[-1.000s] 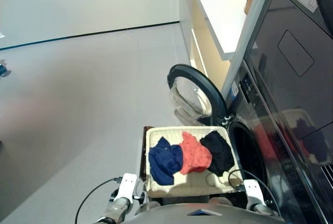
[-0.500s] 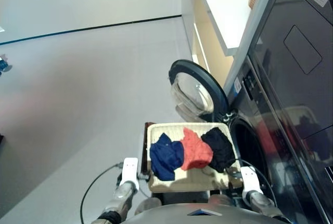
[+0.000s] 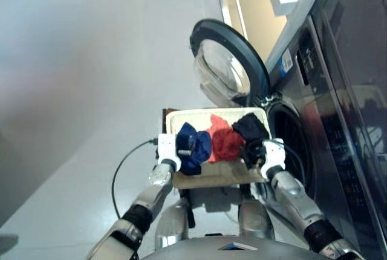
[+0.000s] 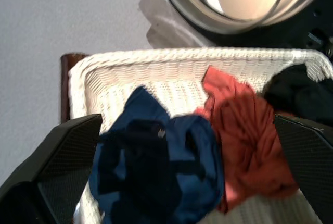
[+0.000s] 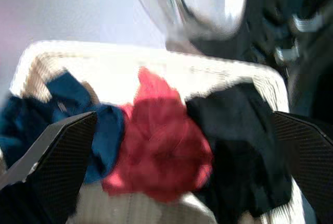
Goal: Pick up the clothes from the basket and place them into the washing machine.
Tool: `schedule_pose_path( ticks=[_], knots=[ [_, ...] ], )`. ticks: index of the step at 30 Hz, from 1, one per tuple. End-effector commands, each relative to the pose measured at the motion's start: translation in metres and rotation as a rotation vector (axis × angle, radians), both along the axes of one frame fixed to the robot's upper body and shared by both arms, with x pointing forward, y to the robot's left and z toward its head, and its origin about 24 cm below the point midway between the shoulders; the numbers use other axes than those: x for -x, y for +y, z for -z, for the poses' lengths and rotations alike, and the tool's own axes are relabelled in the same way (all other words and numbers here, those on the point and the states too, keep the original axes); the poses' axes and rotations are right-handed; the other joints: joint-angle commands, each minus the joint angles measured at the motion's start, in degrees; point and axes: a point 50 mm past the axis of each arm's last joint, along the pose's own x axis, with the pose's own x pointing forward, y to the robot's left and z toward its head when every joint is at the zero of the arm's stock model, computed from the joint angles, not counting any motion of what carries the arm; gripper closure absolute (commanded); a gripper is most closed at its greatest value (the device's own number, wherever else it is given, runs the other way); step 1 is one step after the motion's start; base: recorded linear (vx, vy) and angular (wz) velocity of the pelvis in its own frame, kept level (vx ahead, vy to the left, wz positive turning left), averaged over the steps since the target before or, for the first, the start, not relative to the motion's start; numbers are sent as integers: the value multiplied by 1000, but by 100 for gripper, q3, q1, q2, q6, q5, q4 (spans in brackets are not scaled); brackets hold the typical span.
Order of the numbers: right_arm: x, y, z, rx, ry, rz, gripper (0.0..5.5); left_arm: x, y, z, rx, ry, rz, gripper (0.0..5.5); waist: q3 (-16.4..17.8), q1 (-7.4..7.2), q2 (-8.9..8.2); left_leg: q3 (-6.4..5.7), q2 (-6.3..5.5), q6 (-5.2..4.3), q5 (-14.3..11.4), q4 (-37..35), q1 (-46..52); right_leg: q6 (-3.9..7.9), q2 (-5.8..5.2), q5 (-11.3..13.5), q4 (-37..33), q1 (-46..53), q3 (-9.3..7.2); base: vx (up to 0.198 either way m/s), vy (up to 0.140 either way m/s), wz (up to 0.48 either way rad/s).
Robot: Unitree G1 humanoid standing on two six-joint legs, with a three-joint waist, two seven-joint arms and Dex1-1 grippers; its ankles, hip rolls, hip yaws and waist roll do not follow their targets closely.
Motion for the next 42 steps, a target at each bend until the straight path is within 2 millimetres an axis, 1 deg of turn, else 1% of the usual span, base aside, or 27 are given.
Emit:
schedule_pose_path(
  ticks=[1,3,4,5,6,7,8,9,10,11,12,13,15,18,22,25,26,29,30,32,37,42],
  knots=[
    [-4,22,-48,-106,-226,-53,0,-15,-2,-26,22,-120,-38,0,117,24,-341,33,156,-138,-305,846,-297,29,-7,-96,532,-296,-25,-60,-46,19],
    [-6,31,-68,-123,-311,-74,0,-21,-5,-33,4,-140,-57,0,261,3,-395,-56,203,-134,-413,1160,-585,12,72,-166,850,-599,54,-75,-54,7],
    [-5,34,-73,-129,-337,-77,0,-24,-5,-34,-8,-141,-71,0,293,-5,-413,-90,216,-127,-456,1266,-713,2,106,-204,960,-708,66,-132,-76,-5],
    [-8,43,-95,-127,-430,-105,0,-34,-4,-42,-38,-163,-106,0,450,-47,-474,-179,277,-108,-552,1616,-1082,-28,183,-276,1312,-1065,123,-99,-59,22],
    [-8,43,-95,-127,-431,-106,0,-34,-4,-43,-38,-164,-106,0,429,-55,-468,-190,283,-108,-569,1659,-1138,-29,185,-286,1339,-1111,119,-147,-84,27],
    [-5,50,-109,-156,-487,-136,0,-41,1,-51,-50,-187,-141,0,568,-97,-529,-238,351,-108,-705,2037,-1458,-73,247,-407,1709,-1429,141,-95,-71,36],
    [-3,54,-116,-164,-515,-154,0,-44,3,-54,-48,-194,-169,0,591,-113,-554,-273,391,-109,-762,2229,-1666,-97,257,-461,1886,-1624,134,-122,-81,83],
    [-1,58,-122,-171,-540,-173,0,-48,3,-57,-46,-193,-197,0,591,-135,-583,-289,421,-114,-818,2378,-1881,-114,282,-510,2006,-1832,158,-56,-33,129],
    [-1,59,-122,-170,-541,-173,0,-48,3,-57,-46,-194,-197,0,591,-138,-580,-293,422,-114,-822,2390,-1893,-115,283,-512,2014,-1841,156,-81,-38,133],
    [1,65,-131,-188,-581,-196,0,-58,9,-61,-56,-181,-255,0,591,-197,-644,-326,477,-140,-898,2727,-2322,-141,306,-562,2302,-2240,157,-75,-33,68],
    [2,69,-135,-198,-592,-206,0,-63,13,-63,-66,-173,-289,0,591,-221,-661,-344,509,-143,-948,2896,-2550,-151,329,-605,2484,-2483,180,-91,-41,54],
    [3,71,-136,-205,-597,-211,0,-65,15,-64,-71,-171,-306,0,591,-235,-676,-361,518,-153,-987,3006,-2660,-170,335,-631,2557,-2587,184,0,0,0],
    [5,72,-142,-229,-621,-227,0,-71,18,-74,-81,-194,-346,0,591,-267,-691,-410,557,-167,-1052,3201,-2963,-192,344,-687,2779,-2912,191,0,0,0],
    [6,74,-145,-239,-633,-232,0,-78,23,-82,-81,-205,-381,0,591,-286,-729,-445,586,-167,-1115,3383,-3291,-202,378,-729,2920,-3236,209,0,0,0],
    [4,78,-146,-250,-635,-230,0,-86,32,-89,-43,-187,-454,0,591,-336,-792,-510,597,-165,-1204,3606,-3618,-210,388,-776,3073,-3534,208,0,0,0],
    [4,78,-145,-240,-634,-230,0,-90,36,-94,-38,-182,-479,0,591,-367,-822,-533,609,-175,-1226,3656,-3729,-208,378,-796,3129,-3642,213,0,0,0],
    [4,77,-146,-243,-634,-237,0,-93,42,-98,-47,-188,-488,0,591,-384,-838,-551,608,-175,-1237,3722,-3824,-210,391,-803,3174,-3735,214,0,0,0],
    [4,76,-147,-250,-636,-242,0,-96,46,-100,-63,-180,-497,0,591,-406,-854,-550,609,-179,-1244,3726,-3858,-214,398,-814,3176,-3795,213,0,0,0],
    [4,77,-148,-251,-642,-253,0,-100,53,-103,-61,-165,-536,0,591,-428,-888,-568,617,-179,-1262,3758,-3899,-215,416,-826,3199,-3854,223,0,0,0],
    [4,79,-149,-250,-646,-261,0,-103,60,-106,-43,-153,-572,0,591,-459,-933,-586,635,-188,-1277,3805,-3940,-217,431,-824,3207,-3886,237,0,0,0],
    [6,78,-150,-251,-652,-277,0,-106,80,-111,4,-128,-687,0,591,-503,-1013,-585,656,-199,-1313,3845,-3959,-202,446,-829,3210,-3911,251,0,0,0],
    [6,75,-152,-232,-665,-279,0,-106,88,-116,21,-131,-730,0,591,-500,-1008,-579,668,-199,-1327,3884,-3976,-201,463,-823,3225,-3937,278,0,0,0]
  ],
)
